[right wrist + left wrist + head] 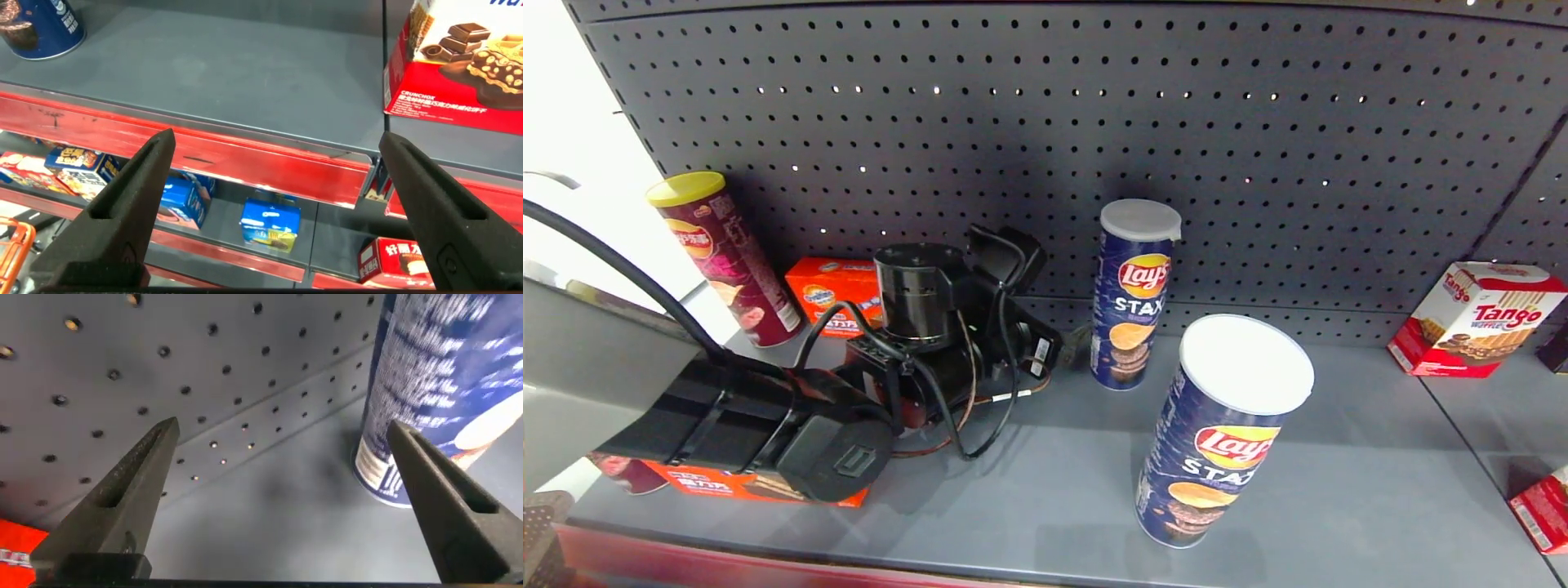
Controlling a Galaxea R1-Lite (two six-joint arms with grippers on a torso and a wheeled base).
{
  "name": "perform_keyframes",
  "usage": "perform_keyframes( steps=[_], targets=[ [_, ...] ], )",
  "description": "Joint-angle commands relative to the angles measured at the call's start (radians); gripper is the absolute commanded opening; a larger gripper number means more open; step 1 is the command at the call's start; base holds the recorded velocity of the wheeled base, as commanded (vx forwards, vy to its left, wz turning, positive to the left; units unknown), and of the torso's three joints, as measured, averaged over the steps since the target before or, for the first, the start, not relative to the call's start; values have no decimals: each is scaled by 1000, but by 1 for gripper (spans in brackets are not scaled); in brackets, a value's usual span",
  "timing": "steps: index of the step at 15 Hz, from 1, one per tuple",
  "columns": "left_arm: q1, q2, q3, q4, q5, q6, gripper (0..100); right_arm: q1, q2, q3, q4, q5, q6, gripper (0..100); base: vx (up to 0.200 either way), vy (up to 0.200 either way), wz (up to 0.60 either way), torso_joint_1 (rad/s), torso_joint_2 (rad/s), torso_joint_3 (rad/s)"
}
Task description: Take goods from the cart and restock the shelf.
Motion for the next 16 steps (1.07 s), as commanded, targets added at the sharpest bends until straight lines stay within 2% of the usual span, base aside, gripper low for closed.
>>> perform_keyframes(
  steps=[1,16],
  targets=[
    [-9,18,-1,0,0,0,100,1,2,0,0,0,0,100,0,0,0,0,0,0],
    [-32,50,-14,-5,0,-1,100,1,2,0,0,0,0,100,0,0,0,0,0,0]
  ],
)
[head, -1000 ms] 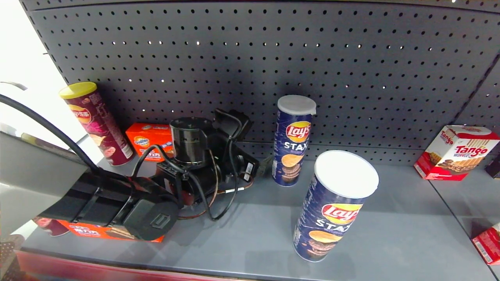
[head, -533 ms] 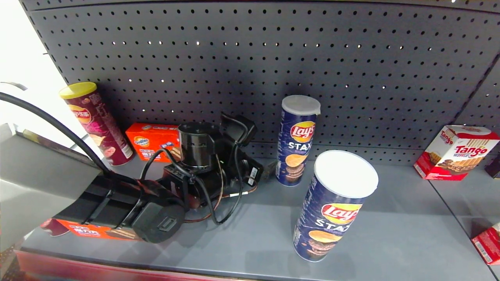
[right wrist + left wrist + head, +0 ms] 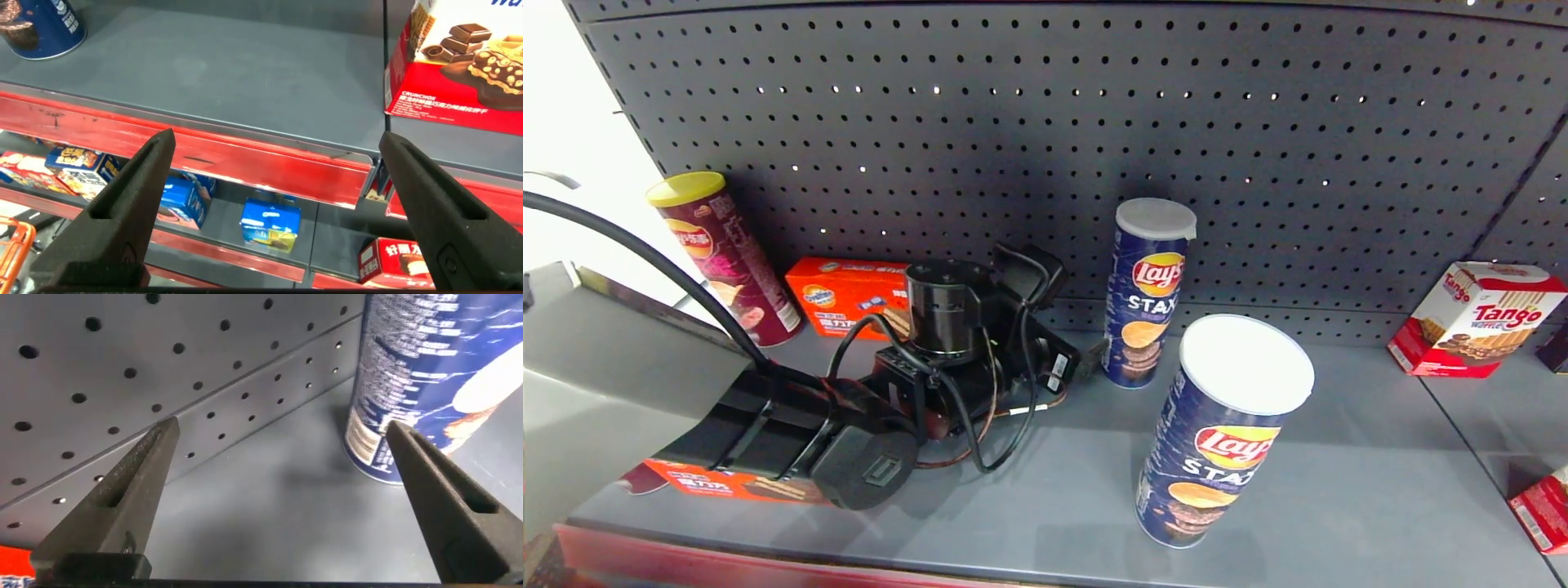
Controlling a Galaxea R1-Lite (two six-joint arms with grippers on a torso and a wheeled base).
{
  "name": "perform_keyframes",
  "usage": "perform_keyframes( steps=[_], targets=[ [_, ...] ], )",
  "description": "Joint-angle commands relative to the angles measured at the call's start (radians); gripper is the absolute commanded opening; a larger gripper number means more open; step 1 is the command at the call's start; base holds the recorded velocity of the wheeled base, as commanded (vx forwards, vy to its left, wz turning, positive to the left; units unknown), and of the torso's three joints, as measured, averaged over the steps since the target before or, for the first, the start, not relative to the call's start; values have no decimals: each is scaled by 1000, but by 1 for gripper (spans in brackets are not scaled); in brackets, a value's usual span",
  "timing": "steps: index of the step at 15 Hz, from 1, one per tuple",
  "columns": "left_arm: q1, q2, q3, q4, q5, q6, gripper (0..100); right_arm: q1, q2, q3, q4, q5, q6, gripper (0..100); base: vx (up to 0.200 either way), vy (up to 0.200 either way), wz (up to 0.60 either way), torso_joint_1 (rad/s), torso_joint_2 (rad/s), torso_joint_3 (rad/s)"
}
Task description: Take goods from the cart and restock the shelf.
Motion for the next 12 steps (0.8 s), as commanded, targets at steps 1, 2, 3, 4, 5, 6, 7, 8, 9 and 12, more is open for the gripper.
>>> perform_keyframes(
  steps=[1,2,3,4,5,6,7,8,9,12],
  targets=[
    [-2,-1,9,-4,9,-1,100,0,2,0,0,0,0,100,0,0,0,0,0,0],
    [-4,-13,9,-4,23,-1,100,0,2,0,0,0,0,100,0,0,0,0,0,0],
    [-4,-47,9,-1,27,-1,100,0,2,0,0,0,0,100,0,0,0,0,0,0],
    [-7,-90,15,5,29,-1,100,0,2,0,0,0,0,100,0,0,0,0,0,0],
    [-16,-136,32,5,35,-1,100,0,2,0,0,0,0,100,0,0,0,0,0,0],
    [-25,-187,54,8,47,-2,100,0,2,0,0,0,0,100,0,0,0,0,0,0],
    [-25,-207,64,15,64,-7,100,0,2,0,0,0,0,100,0,0,0,0,0,0],
    [-10,-262,135,12,106,-33,100,0,2,0,0,0,0,100,0,0,0,0,0,0],
    [-19,-325,175,7,109,-65,100,0,2,0,0,0,0,100,0,0,0,0,0,0],
    [-81,-487,281,12,112,-82,100,0,2,0,0,0,0,100,0,0,0,0,0,0]
  ],
)
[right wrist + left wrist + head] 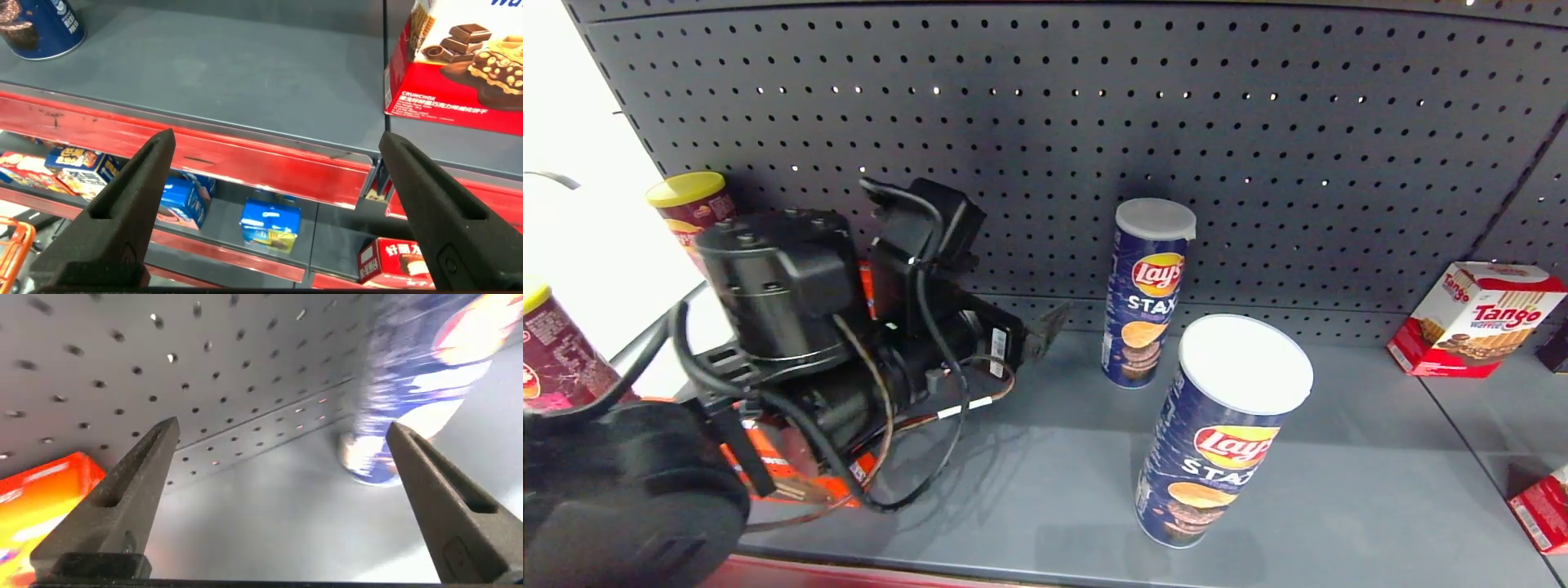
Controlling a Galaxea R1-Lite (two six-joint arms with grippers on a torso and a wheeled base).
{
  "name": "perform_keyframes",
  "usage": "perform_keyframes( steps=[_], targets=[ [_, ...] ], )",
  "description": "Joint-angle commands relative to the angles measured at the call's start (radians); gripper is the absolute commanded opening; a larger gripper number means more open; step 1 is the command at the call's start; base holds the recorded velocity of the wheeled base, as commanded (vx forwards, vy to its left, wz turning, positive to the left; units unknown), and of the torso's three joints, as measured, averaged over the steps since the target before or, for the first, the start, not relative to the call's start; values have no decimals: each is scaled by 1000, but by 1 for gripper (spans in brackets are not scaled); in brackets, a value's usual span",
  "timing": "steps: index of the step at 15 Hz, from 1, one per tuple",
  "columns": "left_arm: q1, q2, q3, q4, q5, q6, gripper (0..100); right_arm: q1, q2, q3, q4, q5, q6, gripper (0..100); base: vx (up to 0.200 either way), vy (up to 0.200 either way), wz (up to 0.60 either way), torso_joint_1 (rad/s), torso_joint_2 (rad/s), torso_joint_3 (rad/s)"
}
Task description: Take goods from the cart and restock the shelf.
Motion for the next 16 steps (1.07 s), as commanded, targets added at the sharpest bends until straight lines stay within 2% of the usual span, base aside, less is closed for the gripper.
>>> perform_keyframes(
  steps=[1,2,4,6,7,8,9,10,11,12,13,14,16],
  targets=[
    [-37,-220,170,-4,0,10,100,1,2,0,0,0,-1,100,0,0,0,0,0,0],
    [-62,-296,256,-16,0,18,100,1,2,0,0,0,-1,100,0,0,0,0,0,0],
    [-149,-460,401,-18,4,24,100,1,2,0,0,0,-1,100,0,0,0,0,0,0],
    [-184,-595,523,-4,-2,27,100,1,2,0,0,0,-1,100,0,0,0,0,0,0],
    [-79,-766,607,56,-14,88,100,1,2,0,0,0,-1,100,0,0,0,0,0,0],
    [-8,-865,624,66,-45,180,100,1,2,0,0,0,-1,100,0,0,0,0,0,0],
    [-3,-871,624,68,-48,183,100,1,2,0,0,0,-1,100,0,0,0,0,0,0],
    [89,-1029,724,80,-63,185,100,1,2,0,0,0,-1,100,0,0,0,0,0,0],
    [133,-1117,805,79,-63,187,100,1,2,0,0,0,-1,100,0,0,0,0,0,0],
    [156,-1149,805,106,-65,185,100,1,2,0,0,0,-1,100,0,0,0,0,0,0],
    [290,-1226,805,197,-85,183,100,1,2,0,0,0,-1,100,0,0,0,0,0,0],
    [394,-1272,805,260,-128,173,100,1,2,0,0,0,-1,100,0,0,0,0,0,0],
    [579,-1398,805,459,-223,142,100,1,2,0,0,0,-1,100,0,0,0,0,0,0]
  ],
)
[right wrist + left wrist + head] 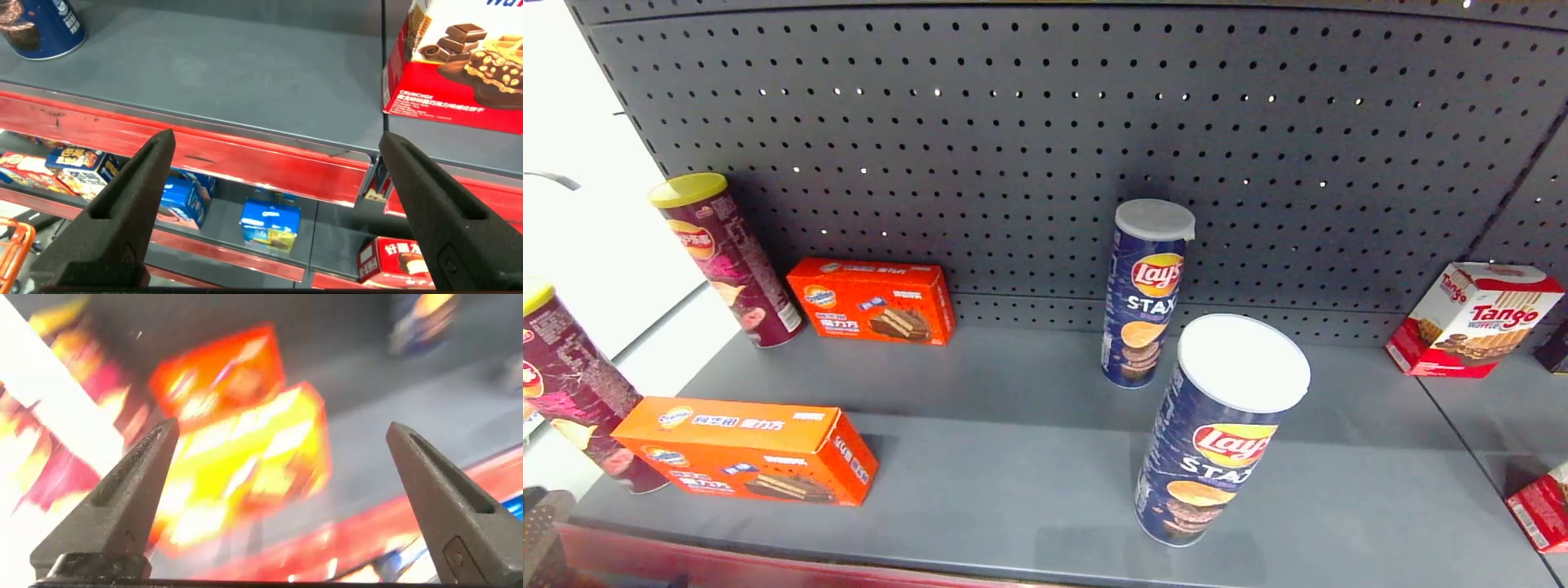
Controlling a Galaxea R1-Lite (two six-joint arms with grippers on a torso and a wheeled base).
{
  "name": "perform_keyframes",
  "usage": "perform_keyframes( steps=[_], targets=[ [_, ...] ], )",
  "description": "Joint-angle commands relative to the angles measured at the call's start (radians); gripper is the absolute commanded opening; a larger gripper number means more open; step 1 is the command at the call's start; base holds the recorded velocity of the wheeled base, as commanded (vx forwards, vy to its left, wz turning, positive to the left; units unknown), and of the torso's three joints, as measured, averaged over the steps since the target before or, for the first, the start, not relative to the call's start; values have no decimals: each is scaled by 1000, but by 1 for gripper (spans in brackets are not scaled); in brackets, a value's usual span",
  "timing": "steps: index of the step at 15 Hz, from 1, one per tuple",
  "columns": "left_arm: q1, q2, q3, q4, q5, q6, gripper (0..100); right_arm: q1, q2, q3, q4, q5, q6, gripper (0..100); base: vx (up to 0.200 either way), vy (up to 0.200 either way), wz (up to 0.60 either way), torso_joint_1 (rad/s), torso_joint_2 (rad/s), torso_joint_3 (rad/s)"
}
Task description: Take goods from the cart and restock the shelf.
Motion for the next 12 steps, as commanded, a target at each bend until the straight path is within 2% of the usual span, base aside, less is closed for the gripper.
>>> perform_keyframes(
  steps=[1,2,3,5,6,7,9,10,11,12],
  targets=[
    [282,-284,29,260,-136,-21,100,0,2,0,0,1,0,100,0,0,0,0,0,0],
    [340,-358,29,362,-182,-18,100,0,2,0,0,1,0,100,0,0,0,0,0,0],
    [360,-392,29,464,-231,-14,100,0,2,0,0,1,0,100,0,0,0,0,0,0],
    [360,-390,29,466,-274,-27,100,0,2,0,0,1,0,100,0,0,0,0,0,0],
    [361,-389,29,466,-273,-43,100,0,2,0,0,1,0,100,0,0,0,0,0,0],
    [361,-389,29,467,-273,-106,100,0,2,0,0,1,0,100,0,0,0,0,0,0],
    [363,-389,29,480,-262,-145,100,0,2,0,0,1,0,100,0,0,0,0,0,0],
    [365,-389,29,484,-251,-182,100,0,2,0,0,1,0,100,0,0,0,0,0,0],
    [368,-387,29,484,-251,-205,100,0,2,0,0,1,0,100,0,0,0,0,0,0],
    [430,-386,29,486,-250,-221,100,0,2,0,0,1,0,100,0,0,0,0,0,0]
  ],
)
